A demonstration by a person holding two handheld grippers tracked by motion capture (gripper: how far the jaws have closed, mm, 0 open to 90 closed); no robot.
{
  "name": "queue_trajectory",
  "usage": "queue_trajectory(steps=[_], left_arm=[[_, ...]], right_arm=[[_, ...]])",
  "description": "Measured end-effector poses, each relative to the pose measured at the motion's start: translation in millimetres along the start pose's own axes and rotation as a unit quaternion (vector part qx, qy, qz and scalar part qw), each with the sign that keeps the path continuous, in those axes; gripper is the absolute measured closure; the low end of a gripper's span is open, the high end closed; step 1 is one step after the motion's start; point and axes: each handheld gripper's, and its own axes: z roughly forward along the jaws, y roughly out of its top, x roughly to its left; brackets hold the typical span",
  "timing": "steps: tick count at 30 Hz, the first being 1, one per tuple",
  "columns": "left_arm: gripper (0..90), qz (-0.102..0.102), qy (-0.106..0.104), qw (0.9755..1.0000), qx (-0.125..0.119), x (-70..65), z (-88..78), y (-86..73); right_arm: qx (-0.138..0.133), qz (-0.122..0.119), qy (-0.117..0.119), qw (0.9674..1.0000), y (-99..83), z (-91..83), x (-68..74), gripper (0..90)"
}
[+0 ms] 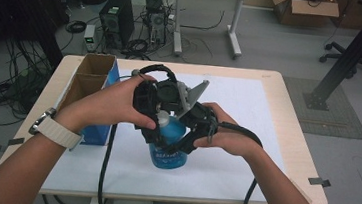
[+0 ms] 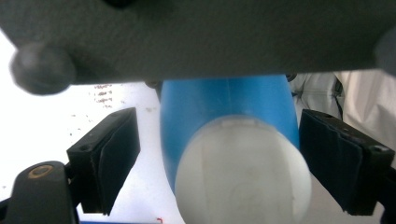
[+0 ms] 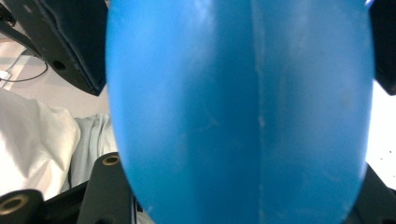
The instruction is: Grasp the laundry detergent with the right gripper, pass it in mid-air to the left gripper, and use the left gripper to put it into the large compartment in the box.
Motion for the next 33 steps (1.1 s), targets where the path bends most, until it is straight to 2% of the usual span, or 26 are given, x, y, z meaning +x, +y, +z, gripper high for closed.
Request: queue_trajectory(steps=[7,10,11,14,17,20,23,24,33], left_arm=[[22.1,0.002,-0.002,1.0,-0.003,0.5,0.5,0.1],[22.3,0.002,-0.003,1.0,-0.001,0.9,0.4,0.0],[22.2,0.002,-0.003,1.0,-0.001,1.0,0.5,0.0],[22.3,0.001,-0.002,1.0,-0.001,0.9,0.7,0.1],[23.0,0.001,-0.001,1.0,0.0,0.8,0.7,0.2],[25.0,0.002,0.0,1.0,-0.001,0.6,0.9,0.2],[27.4,0.004,0.002,1.0,-0.002,0.0,1.2,0.5],[27.5,0.006,0.001,1.0,-0.001,-0.3,1.1,0.7],[30.5,0.008,0.002,1.0,-0.002,-0.5,1.5,0.7]], right_arm=[[-0.001,0.002,0.0,1.0,-0.7,0.1,-0.1,43.1],[0.001,-0.001,-0.007,1.0,-1.5,0.0,-1.2,43.1],[0.0,0.003,-0.001,1.0,-1.3,0.0,-0.2,43.1],[0.0,0.002,-0.001,1.0,-1.2,-0.2,-0.1,43.1],[0.001,-0.002,-0.009,1.0,-1.8,-0.2,-1.5,43.1],[0.001,0.003,-0.001,1.0,-1.6,-0.1,-0.1,43.1],[0.0,0.003,0.0,1.0,-1.6,0.1,0.0,43.1],[0.001,-0.003,-0.008,1.0,-1.7,-0.1,-1.1,43.1],[0.002,0.001,-0.005,1.0,-1.7,0.1,-0.8,43.1]])
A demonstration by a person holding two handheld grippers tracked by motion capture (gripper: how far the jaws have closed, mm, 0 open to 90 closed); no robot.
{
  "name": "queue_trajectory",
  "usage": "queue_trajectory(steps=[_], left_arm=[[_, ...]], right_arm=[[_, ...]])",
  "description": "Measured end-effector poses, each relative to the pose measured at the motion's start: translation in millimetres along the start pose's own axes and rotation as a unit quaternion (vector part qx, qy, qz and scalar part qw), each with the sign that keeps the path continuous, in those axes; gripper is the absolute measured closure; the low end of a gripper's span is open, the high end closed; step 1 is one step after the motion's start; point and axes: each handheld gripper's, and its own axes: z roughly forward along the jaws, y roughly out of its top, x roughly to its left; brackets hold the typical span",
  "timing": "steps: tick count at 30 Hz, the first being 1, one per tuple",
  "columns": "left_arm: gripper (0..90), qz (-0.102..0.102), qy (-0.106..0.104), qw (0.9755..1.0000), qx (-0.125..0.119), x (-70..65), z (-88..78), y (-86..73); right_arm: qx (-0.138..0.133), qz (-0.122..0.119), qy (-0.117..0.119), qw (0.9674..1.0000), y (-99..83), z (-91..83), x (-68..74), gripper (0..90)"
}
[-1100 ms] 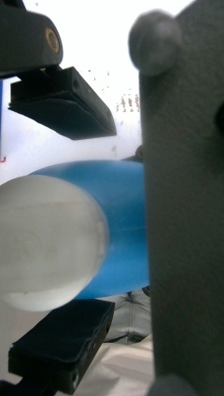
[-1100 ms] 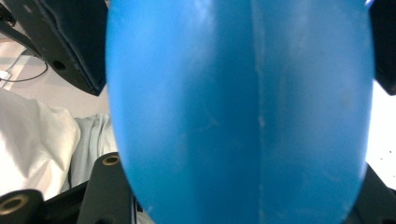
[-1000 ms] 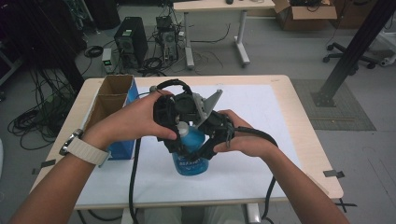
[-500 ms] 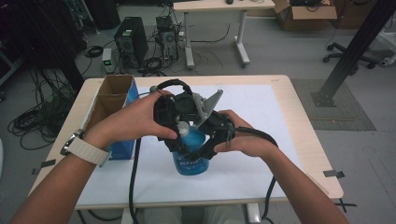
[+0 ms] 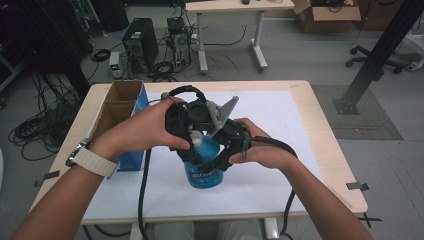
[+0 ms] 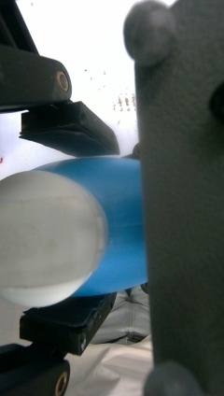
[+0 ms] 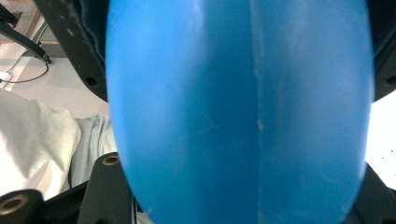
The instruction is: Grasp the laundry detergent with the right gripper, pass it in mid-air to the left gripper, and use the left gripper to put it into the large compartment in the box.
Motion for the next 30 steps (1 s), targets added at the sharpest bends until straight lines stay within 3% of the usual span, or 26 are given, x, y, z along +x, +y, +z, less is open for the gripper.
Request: queue_trajectory(steps=[20,30], left_arm=[[37.0,0.001,0.002,1.0,0.004,-1.7,1.0,1.0],[37.5,-0.011,0.019,0.9995,0.021,-4.2,1.5,4.2]], right_arm=[[0.001,0.001,-0.002,1.0,-1.6,-0.1,0.4,43.1],[-0.002,0.01,-0.004,0.9999,-4.2,1.7,2.0,41.1]])
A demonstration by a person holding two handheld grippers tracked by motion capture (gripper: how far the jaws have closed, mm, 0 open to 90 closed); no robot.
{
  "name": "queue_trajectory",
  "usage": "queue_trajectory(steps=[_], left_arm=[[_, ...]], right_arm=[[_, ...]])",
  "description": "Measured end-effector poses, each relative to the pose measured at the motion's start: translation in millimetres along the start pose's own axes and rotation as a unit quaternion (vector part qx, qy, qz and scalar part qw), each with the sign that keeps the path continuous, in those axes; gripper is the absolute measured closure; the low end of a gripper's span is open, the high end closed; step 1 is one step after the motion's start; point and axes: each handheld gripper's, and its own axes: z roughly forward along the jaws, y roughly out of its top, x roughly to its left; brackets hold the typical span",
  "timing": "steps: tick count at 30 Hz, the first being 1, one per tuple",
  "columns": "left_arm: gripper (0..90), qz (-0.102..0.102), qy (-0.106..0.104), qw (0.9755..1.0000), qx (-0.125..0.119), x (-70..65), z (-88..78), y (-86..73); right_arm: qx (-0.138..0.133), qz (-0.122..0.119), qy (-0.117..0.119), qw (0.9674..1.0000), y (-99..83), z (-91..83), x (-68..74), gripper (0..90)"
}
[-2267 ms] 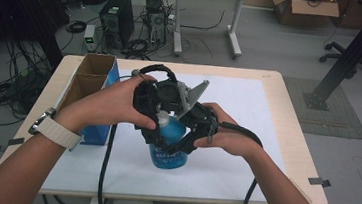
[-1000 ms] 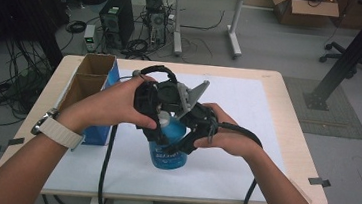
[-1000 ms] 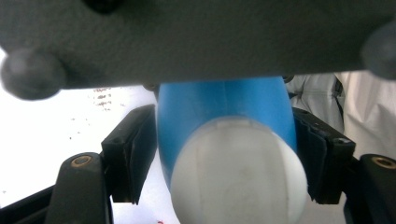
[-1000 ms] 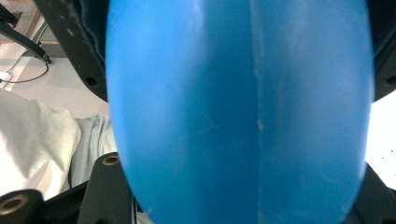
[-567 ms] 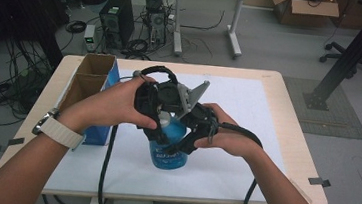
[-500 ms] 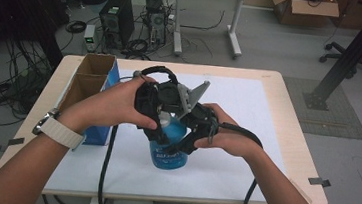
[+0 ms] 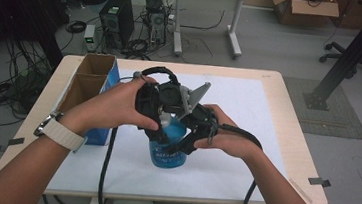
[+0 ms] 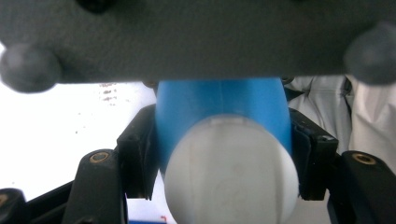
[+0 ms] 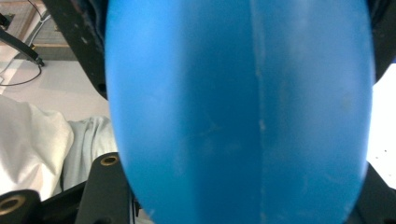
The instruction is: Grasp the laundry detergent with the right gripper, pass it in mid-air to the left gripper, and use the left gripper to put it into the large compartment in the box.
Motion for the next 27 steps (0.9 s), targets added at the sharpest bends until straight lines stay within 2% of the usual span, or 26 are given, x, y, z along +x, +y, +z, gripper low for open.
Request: queue_trajectory(steps=[3,4,5,6,8,12,17,19,20,21,22,23,24,25,26,27], left_arm=[[37.5,-0.002,0.002,1.0,0.009,1.4,-0.2,-0.2],[37.5,-0.002,0.002,1.0,0.009,1.4,-0.2,-0.2],[37.5,-0.006,0.007,0.9999,0.012,2.3,-0.5,-1.6],[37.5,-0.006,0.007,0.9999,0.012,2.3,-0.5,-1.6],[37.6,-0.02,0.01,0.9996,0.019,2.8,-2.9,-5.0],[37.6,-0.03,0.016,0.9991,0.026,4.0,-7.1,-9.0],[37.6,-0.051,0.027,0.9979,0.029,8.4,-16.9,-13.9],[37.6,-0.059,0.032,0.9973,0.031,10.1,-21.1,-15.2],[37.5,-0.07,0.038,0.9963,0.033,11.6,-26.5,-16.3],[37.6,-0.07,0.038,0.9963,0.033,11.6,-26.5,-16.3],[37.6,-0.08,0.043,0.9952,0.037,13.7,-32.6,-17.3],[37.6,-0.08,0.043,0.9952,0.037,13.7,-32.6,-17.3],[37.6,-0.092,0.049,0.9939,0.037,16.1,-39.0,-18.6],[37.6,-0.092,0.049,0.9939,0.037,16.1,-39.0,-18.6],[37.6,-0.104,0.056,0.9922,0.038,18.8,-46.1,-19.6],[37.6,-0.104,0.056,0.9922,0.038,18.8,-46.1,-19.6]], right_arm=[[-0.003,0.006,0.003,1.0,-1.2,-0.3,0.3,32.8],[-0.003,0.006,0.003,1.0,-1.2,-0.3,0.3,32.8],[-0.007,0.011,-0.002,0.9999,-3.5,-2.9,0.0,26.6],[-0.007,0.011,-0.002,0.9999,-3.5,-2.9,0.0,26.6],[-0.014,0.015,-0.006,0.9998,-11.4,-8.7,-2.4,19.3],[-0.02,0.026,-0.01,0.9994,-23.8,-14.6,-4.4,15.6],[-0.025,0.052,-0.019,0.9981,-41.6,-25.8,-5.3,11.5],[-0.019,0.055,-0.028,0.9979,-46.3,-30.2,-4.7,10.2],[-0.01,0.059,-0.038,0.9975,-49.7,-34.1,-4.2,8.6],[-0.01,0.059,-0.038,0.9975,-49.7,-34.1,-4.2,8.6],[-0.003,0.063,-0.053,0.9966,-53.2,-39.5,-4.7,7.4],[-0.003,0.063,-0.053,0.9966,-53.2,-39.5,-4.7,7.4],[-0.001,0.054,-0.067,0.9963,-56.0,-45.7,-4.6,7.4],[-0.001,0.054,-0.067,0.9963,-56.0,-45.7,-4.6,7.4],[0.004,0.053,-0.074,0.9958,-57.8,-51.7,-3.8,7.0],[0.004,0.053,-0.074,0.9958,-57.8,-51.7,-3.8,7.0]])
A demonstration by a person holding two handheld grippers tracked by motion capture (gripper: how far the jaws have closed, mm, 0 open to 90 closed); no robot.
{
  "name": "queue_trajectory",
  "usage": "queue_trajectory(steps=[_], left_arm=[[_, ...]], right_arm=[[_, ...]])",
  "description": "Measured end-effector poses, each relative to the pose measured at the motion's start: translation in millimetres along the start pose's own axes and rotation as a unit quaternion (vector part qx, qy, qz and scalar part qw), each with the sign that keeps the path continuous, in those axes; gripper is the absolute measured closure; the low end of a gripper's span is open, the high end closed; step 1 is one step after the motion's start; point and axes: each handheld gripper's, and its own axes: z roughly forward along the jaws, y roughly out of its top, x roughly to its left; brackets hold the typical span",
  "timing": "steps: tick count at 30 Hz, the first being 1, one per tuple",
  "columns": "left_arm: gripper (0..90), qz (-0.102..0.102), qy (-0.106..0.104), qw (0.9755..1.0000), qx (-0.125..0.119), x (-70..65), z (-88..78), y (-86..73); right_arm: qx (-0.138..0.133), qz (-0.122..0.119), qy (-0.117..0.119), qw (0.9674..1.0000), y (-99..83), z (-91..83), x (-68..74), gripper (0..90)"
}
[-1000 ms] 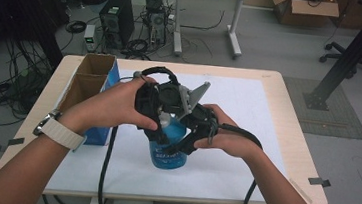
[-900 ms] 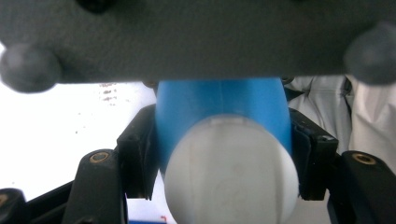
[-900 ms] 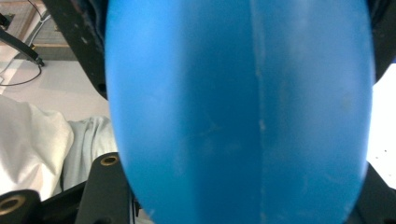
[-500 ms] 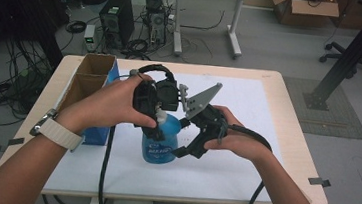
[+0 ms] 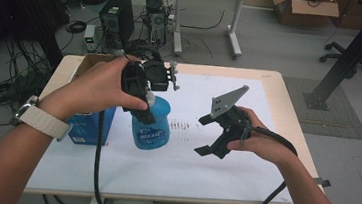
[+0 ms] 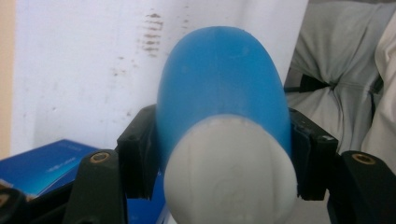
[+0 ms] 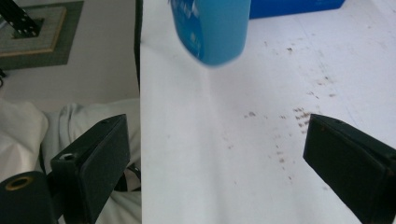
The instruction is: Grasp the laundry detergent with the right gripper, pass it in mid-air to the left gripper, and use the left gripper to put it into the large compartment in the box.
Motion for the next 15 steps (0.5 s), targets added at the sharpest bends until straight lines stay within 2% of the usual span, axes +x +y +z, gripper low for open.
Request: queue_trajectory(steps=[4,6,7,8,9,12,13,14,15], left_arm=[[37.6,-0.034,0.009,0.9993,0.01,9.7,-13.9,0.4],[37.6,-0.053,0.013,0.9984,0.013,14.8,-20.7,0.9],[37.6,-0.07,0.015,0.9973,0.013,18.6,-25.3,0.8],[37.6,-0.096,0.018,0.9951,0.018,26.1,-33.7,0.5],[37.6,-0.096,0.018,0.9951,0.018,26.1,-33.7,0.5],[37.6,-0.127,0.024,0.9914,0.018,34.3,-42.1,-0.4],[37.6,-0.14,0.027,0.9896,0.017,37.4,-44.7,-1.0],[37.6,-0.174,0.034,0.9841,0.014,44.6,-49.8,-3.1],[37.6,-0.174,0.034,0.9841,0.014,44.6,-49.8,-3.1]], right_arm=[[0.005,-0.003,-0.022,0.9998,-4.7,-9.8,-1.3,2.1],[0.014,-0.004,-0.029,0.9995,-8.7,-13.4,-2.3,2.5],[0.02,-0.004,-0.032,0.9993,-10.2,-14.7,-2.7,2.6],[0.029,0.0,-0.042,0.9987,-13.9,-18.3,-3.7,2.6],[0.029,0.0,-0.042,0.9987,-13.9,-18.3,-3.7,2.6],[0.041,0.006,-0.045,0.9981,-19.3,-26.1,-5.2,2.6],[0.042,0.008,-0.047,0.998,-20.6,-28.5,-5.8,2.6],[0.049,0.009,-0.052,0.9974,-23.0,-33.5,-7.0,2.4],[0.049,0.009,-0.052,0.9974,-23.0,-33.5,-7.0,2.4]])
